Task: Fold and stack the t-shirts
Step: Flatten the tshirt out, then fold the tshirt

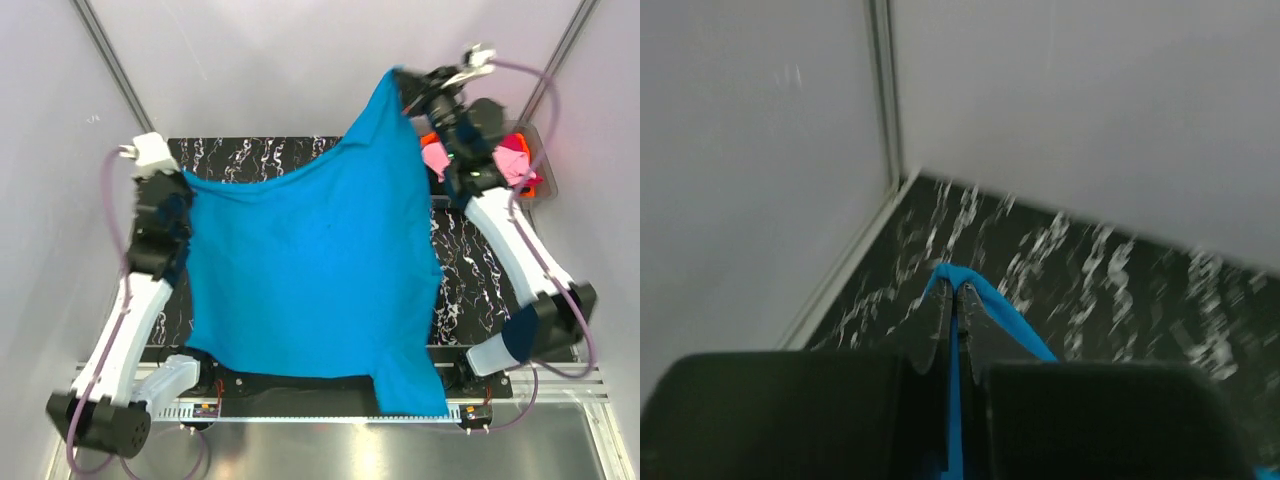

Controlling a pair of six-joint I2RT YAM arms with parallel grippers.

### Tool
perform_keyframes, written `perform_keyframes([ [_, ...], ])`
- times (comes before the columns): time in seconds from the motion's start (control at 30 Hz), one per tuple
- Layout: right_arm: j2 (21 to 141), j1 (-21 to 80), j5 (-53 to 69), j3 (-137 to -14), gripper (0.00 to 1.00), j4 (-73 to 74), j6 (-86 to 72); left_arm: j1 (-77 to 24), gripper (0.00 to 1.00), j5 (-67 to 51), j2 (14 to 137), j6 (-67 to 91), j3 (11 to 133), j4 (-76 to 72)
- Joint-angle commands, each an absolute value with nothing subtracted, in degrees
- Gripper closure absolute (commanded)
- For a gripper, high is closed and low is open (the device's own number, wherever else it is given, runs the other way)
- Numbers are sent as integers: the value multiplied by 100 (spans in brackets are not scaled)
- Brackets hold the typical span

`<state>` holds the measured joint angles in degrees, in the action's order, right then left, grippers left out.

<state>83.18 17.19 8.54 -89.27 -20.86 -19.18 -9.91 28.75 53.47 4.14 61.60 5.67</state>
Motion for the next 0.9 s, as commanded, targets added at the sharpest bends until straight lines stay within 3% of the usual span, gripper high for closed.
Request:
perform_keyframes([
  [0.0, 8700, 1696, 633, -8527, 100, -3014, -2056, -906, 97, 3585, 5650, 37, 5328, -824],
  [0.23, 10254, 1696, 229, -8358, 100, -3392, -2153, -97, 100, 3376, 8057, -18, 5202, -1774],
  [0.43, 11396, 1696, 263, -9243, 100, -3007, -2083, 255, 100, 3165, 9972, 193, 6731, -1109],
  [0.7, 12392, 1696, 668, -10370, 100, -2180, -2224, 334, 100, 3067, 10828, 158, 7611, -642],
  [0.87, 12200, 1688, 703, -10152, 100, -1855, -2206, 325, 100, 3339, 10872, 395, 7952, -28],
])
